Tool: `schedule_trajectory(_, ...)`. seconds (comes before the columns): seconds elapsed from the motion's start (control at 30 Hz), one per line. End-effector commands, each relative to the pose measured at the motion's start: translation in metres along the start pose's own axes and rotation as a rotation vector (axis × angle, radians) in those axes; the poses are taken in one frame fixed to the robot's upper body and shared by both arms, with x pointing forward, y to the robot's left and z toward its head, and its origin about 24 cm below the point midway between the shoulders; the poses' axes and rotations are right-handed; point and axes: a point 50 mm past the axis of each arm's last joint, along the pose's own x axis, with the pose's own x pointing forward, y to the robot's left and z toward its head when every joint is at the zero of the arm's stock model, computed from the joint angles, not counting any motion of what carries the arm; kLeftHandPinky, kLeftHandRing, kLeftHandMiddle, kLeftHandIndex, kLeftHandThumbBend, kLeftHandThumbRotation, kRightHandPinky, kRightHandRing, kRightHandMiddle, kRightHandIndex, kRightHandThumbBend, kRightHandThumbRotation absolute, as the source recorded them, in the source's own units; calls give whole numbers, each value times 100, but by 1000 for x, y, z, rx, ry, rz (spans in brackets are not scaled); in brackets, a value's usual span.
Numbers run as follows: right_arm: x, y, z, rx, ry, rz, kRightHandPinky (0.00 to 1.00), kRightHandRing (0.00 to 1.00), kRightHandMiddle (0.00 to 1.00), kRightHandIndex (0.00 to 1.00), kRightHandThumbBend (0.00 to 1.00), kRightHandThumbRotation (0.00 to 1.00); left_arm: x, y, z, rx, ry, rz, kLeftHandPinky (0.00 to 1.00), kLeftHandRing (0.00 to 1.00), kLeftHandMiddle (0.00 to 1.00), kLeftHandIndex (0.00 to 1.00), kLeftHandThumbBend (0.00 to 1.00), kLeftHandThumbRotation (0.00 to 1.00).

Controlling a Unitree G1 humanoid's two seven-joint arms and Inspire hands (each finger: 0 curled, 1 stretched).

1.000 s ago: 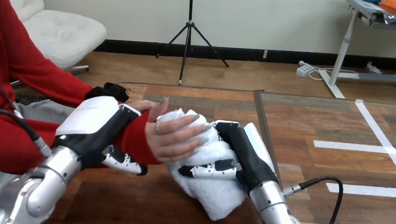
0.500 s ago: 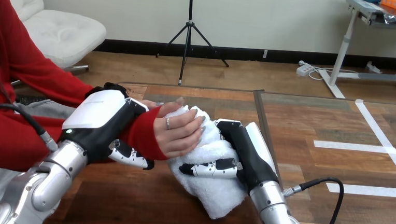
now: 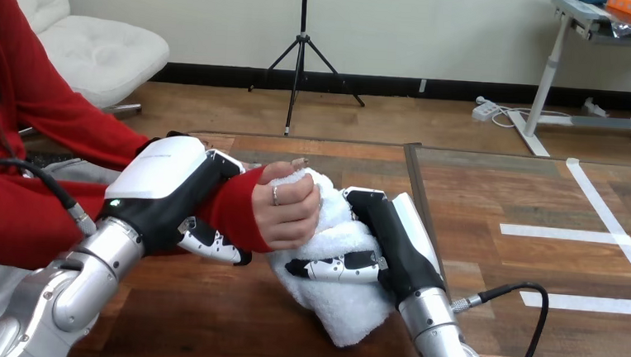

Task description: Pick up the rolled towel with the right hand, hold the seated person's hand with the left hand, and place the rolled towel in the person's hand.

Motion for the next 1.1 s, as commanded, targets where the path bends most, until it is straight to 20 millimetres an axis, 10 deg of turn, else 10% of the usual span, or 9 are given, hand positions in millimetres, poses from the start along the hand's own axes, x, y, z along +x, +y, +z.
schedule_trajectory(0.0,25,-3,42,27,-227,-14,26,31,39,44,79,0,29,40,56,22,-288,169,31,36,41,41,78,0)
schedule_trajectory(1.07,23,-10,62,88,-387,-28,27,31,39,44,80,0,26,35,51,-1,-283,154,31,35,41,41,77,0)
